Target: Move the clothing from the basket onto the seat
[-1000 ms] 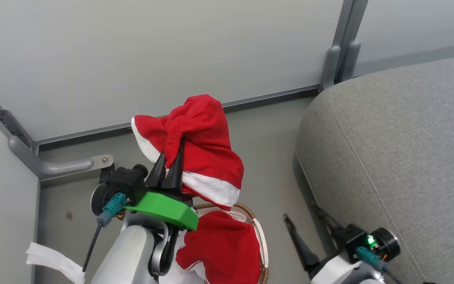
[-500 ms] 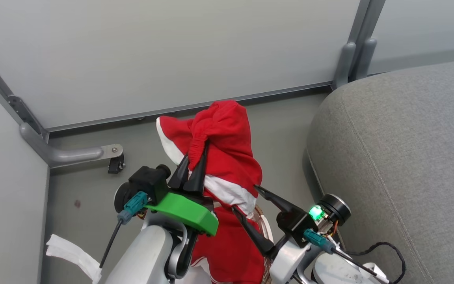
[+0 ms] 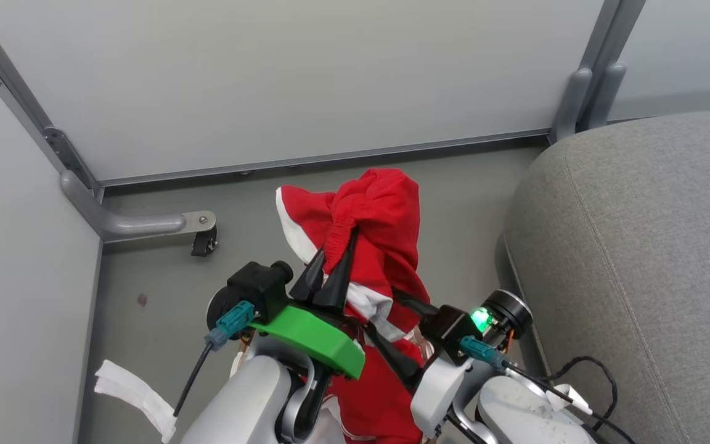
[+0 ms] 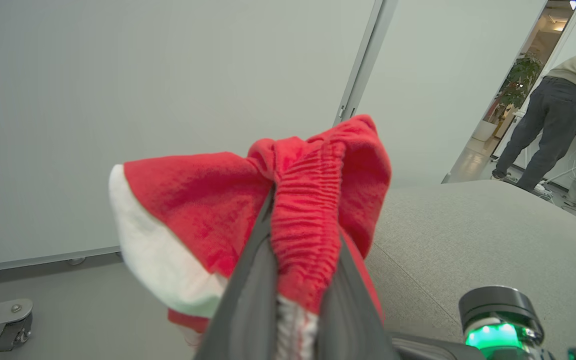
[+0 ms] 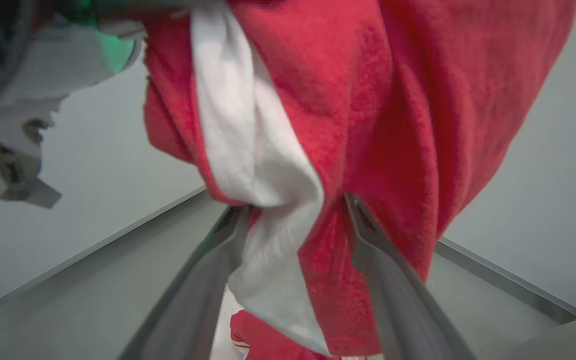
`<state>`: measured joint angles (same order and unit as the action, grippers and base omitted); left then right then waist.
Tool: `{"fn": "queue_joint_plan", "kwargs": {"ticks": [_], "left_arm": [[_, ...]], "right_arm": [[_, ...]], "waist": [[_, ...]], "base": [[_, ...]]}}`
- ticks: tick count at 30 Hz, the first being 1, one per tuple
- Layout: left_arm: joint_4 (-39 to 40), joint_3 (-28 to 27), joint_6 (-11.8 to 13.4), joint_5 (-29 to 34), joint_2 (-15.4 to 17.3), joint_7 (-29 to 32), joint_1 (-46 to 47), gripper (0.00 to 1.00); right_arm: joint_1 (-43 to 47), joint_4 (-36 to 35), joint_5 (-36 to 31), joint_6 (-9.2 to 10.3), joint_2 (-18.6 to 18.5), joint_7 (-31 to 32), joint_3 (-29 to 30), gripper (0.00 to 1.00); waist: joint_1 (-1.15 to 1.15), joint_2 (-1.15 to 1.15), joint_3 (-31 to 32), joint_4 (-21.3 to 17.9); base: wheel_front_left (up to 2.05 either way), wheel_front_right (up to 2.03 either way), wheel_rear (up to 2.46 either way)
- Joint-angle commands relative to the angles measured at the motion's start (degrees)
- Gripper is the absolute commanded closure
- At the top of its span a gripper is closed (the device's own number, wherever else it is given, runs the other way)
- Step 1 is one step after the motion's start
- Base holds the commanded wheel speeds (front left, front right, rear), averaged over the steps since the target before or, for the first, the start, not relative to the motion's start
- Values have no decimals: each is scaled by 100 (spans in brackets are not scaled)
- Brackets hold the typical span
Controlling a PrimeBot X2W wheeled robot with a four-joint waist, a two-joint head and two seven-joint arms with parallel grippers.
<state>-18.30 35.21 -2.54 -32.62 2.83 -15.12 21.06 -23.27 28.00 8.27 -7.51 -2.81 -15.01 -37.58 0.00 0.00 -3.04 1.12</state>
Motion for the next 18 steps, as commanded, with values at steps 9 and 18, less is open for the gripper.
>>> {"fn": "queue_joint_plan", "kwargs": {"ticks": [9,18], "left_arm": [[-29,20,66,-194,17,-5,12,100],[-34,-277,99,-148,27,-33,-53,100]], "right_arm": [[319,224,437,4,-28,-20,269,100],[814,199,300,7,-56,-8,809,100]], "waist": [[0,0,89,-32],[0,0,43,-258]], "base": [[0,0,0],[0,0,0]]}}
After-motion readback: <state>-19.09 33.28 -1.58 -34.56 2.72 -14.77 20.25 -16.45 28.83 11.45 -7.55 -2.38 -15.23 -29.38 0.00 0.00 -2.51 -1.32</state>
